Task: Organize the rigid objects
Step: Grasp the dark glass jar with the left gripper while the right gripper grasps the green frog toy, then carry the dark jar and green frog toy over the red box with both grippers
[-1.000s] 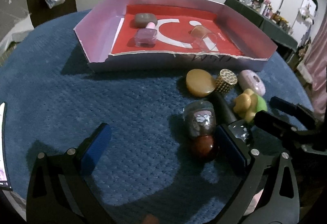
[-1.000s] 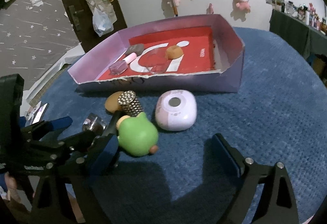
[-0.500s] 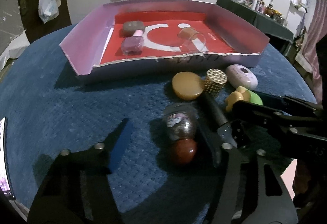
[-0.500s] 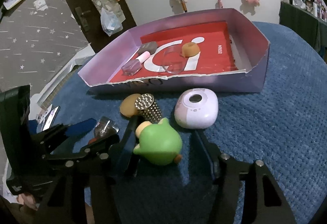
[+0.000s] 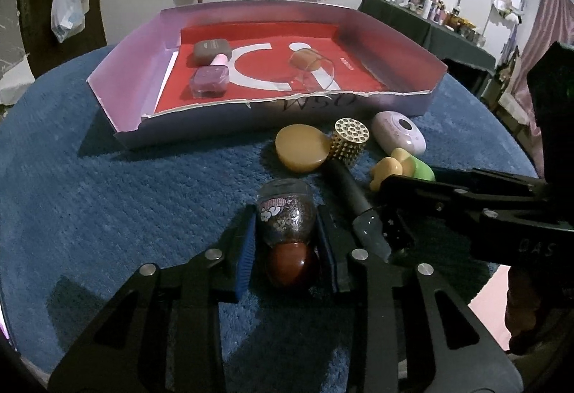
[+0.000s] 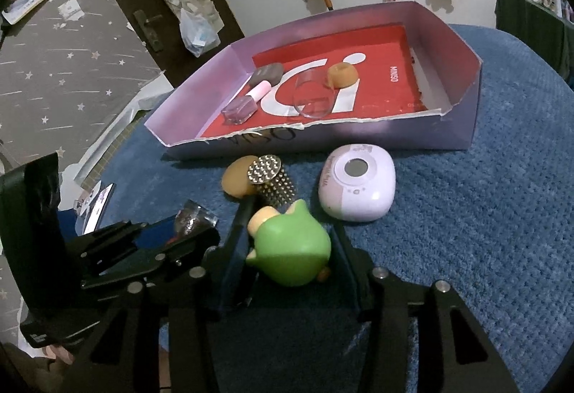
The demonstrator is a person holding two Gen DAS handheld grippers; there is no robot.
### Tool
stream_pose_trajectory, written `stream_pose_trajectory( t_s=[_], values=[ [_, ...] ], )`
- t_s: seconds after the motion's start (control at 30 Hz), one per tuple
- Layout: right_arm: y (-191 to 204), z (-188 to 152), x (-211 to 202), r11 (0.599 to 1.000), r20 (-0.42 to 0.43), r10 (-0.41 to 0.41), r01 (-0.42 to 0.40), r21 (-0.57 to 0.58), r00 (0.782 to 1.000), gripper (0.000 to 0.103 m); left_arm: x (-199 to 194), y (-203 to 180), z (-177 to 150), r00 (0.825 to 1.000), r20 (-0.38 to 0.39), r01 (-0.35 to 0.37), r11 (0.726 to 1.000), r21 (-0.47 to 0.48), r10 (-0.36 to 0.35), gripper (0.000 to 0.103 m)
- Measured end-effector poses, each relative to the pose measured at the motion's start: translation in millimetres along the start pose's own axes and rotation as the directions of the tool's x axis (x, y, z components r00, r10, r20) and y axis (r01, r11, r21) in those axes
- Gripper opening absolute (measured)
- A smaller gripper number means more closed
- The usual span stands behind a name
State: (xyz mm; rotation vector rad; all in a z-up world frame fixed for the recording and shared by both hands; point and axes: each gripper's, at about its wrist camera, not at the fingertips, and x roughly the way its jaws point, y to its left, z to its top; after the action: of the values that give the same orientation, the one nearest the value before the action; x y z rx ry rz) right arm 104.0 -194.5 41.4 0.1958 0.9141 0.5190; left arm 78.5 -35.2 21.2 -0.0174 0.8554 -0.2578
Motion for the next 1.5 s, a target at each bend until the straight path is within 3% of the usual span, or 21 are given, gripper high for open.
stream_pose_trajectory(
  t_s=[0.8, 1.5],
  values=[
    [27, 28, -19, 0.996, 0.074, 0.065, -0.060, -0.066, 0.995, 0.049, -27, 22, 23, 0.996, 0.088, 0.019, 0.999, -0.026, -0.017, 0.029],
    [36, 48, -14, 0.993, 0.086, 0.067, -0.058, -0.105, 0.994, 0.049, -31, 28, 46, 0.992, 0.124, 0.024, 1.000, -0.016, -0.022, 0.029]
  ],
)
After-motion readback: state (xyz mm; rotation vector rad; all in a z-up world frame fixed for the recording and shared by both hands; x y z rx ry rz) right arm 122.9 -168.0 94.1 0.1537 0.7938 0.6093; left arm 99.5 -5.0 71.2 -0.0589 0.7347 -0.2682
